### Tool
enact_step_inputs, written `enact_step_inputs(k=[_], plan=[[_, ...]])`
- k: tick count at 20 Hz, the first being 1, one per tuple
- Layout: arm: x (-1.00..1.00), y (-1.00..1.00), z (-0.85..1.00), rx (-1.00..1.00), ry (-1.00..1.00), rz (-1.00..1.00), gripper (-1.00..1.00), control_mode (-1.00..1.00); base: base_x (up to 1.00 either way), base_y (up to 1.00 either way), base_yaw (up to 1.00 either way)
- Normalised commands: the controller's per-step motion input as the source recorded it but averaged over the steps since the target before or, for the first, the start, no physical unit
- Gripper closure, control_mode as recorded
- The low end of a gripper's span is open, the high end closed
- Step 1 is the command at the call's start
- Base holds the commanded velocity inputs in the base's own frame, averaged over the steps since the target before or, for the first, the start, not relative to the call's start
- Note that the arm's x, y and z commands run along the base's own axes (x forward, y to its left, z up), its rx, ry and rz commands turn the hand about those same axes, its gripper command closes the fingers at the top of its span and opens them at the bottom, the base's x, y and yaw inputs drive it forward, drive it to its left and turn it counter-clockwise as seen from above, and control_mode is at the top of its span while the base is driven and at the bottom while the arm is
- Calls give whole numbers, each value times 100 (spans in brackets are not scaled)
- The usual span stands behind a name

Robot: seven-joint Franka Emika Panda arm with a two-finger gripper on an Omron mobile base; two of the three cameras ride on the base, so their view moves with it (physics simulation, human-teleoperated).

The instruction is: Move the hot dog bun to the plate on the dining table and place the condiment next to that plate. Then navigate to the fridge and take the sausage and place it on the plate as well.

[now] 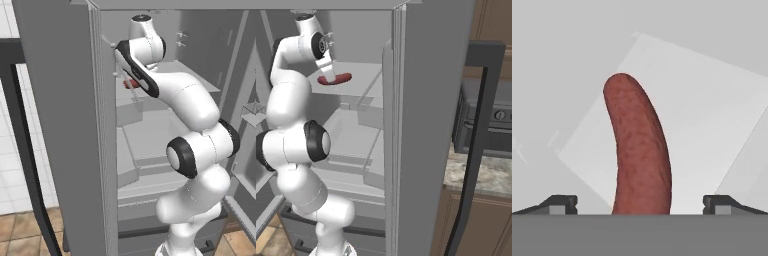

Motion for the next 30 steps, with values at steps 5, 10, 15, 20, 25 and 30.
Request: enact_step_inputs(k=[5,10,15,20,25,30], plan=[[27,0,-3,0,0,0,-100,-100,0,0,0],[26,0,-2,0,0,0,-100,-100,0,0,0],[18,0,-7,0,0,0,-100,-100,0,0,0],[4,0,-7,0,0,0,-100,-100,0,0,0],[0,0,-11,0,0,0,-100,-100,0,0,0],[0,0,-18,0,0,0,-100,-100,0,0,0]])
